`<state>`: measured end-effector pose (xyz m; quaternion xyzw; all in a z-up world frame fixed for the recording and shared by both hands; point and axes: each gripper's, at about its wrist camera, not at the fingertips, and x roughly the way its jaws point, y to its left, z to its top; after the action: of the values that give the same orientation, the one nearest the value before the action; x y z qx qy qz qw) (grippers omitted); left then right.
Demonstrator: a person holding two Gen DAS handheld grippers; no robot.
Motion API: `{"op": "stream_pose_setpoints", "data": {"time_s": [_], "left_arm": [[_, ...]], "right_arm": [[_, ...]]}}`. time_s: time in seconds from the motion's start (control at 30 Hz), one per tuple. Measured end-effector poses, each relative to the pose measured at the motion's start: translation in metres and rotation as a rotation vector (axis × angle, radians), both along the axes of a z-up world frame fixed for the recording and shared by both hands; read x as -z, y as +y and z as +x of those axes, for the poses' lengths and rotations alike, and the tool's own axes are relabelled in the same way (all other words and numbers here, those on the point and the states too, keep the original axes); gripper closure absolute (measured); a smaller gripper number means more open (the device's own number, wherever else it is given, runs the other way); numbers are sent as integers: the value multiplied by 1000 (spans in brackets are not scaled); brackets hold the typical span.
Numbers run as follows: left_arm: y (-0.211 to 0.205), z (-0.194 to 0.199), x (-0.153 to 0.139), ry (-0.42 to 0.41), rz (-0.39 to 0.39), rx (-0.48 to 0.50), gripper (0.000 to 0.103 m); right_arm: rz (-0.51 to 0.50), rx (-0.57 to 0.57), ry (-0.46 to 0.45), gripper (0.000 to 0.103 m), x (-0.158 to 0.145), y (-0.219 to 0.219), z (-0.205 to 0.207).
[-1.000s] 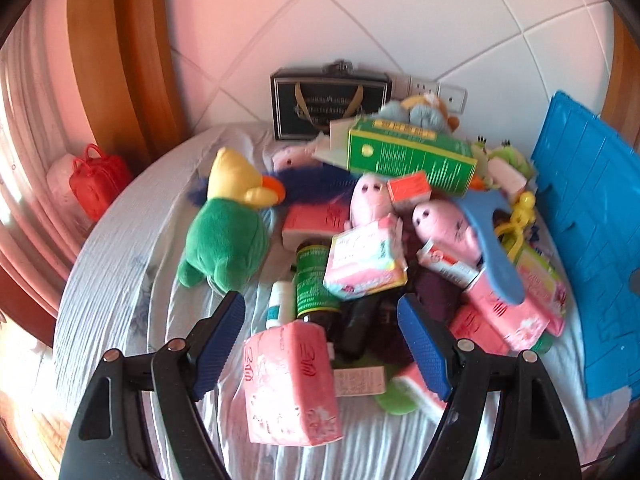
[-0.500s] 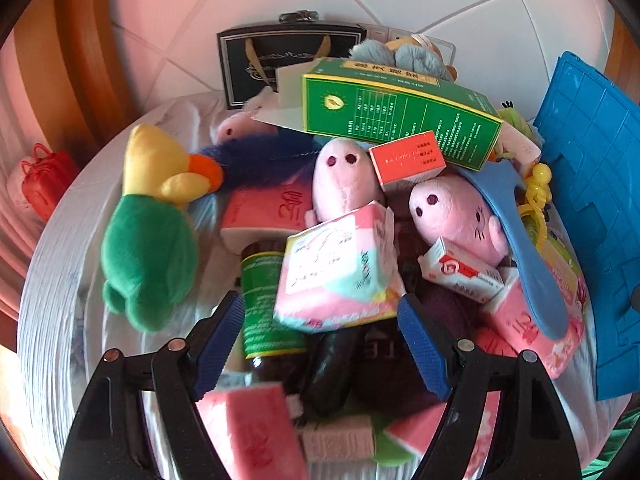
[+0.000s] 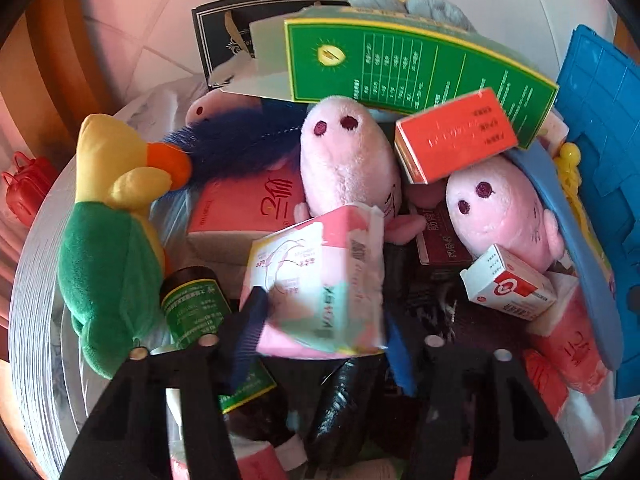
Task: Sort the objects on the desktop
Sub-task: 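Grasp the pastel tissue pack with the left tool while the right grasps the green ointment jar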
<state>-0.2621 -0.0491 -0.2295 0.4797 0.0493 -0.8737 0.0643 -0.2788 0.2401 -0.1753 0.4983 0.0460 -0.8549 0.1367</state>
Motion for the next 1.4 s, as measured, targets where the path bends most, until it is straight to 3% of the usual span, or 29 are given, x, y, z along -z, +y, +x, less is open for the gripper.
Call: {"op": "stream_pose_setpoints", "data": {"time_s": [0.13,0.17,0.2,0.37,0.47,0.53,0.7,0.8,0.9,0.93,0.97,1.17,1.3,1.33,1.37,1.4], "left_arm": [[2,21,-18,57,-1,1,65],[2,26,-23,73,0,0,78],[2,33,-28,83,0,-2,83],[5,54,-32,73,-13,-16,83],[-3,56,-23,44,9,-36,83],[-6,62,-21,38,8,-54,83],[-15,64,-18,27,10,-77,83],[-13,61,-23,29,36,-60,80],[-1,59,-35,65,4,-16,46],[4,59,-38,82,-12,0,30],[8,56,-40,94,-32,18,25],[13,10,-18,5,-124,-14,24],[-3,-13,9,-89,-128,-74,24],[-5,-13,10,-85,-144,-77,32],[-6,-11,9,-74,-180,-88,51],[-8,-9,8,-67,-176,-83,52]], "right_arm": [[-9,-17,-14,0,3,1,6],[-9,-19,-17,0,4,3,8],[-8,-17,-20,0,5,4,11],[-2,52,-42,0,16,24,34],[-44,77,-109,6,35,37,40],[-13,99,-140,19,50,40,43],[-27,117,-175,19,67,51,46],[-42,130,-177,19,70,55,41],[-52,135,-190,18,74,55,35],[-60,137,-198,15,77,55,33],[-67,139,-205,13,79,54,30],[-65,141,-227,11,93,47,14],[-58,140,-243,23,99,45,9],[-60,146,-248,30,101,45,8],[-62,151,-252,34,103,46,7],[-59,152,-249,43,104,46,6]]}}
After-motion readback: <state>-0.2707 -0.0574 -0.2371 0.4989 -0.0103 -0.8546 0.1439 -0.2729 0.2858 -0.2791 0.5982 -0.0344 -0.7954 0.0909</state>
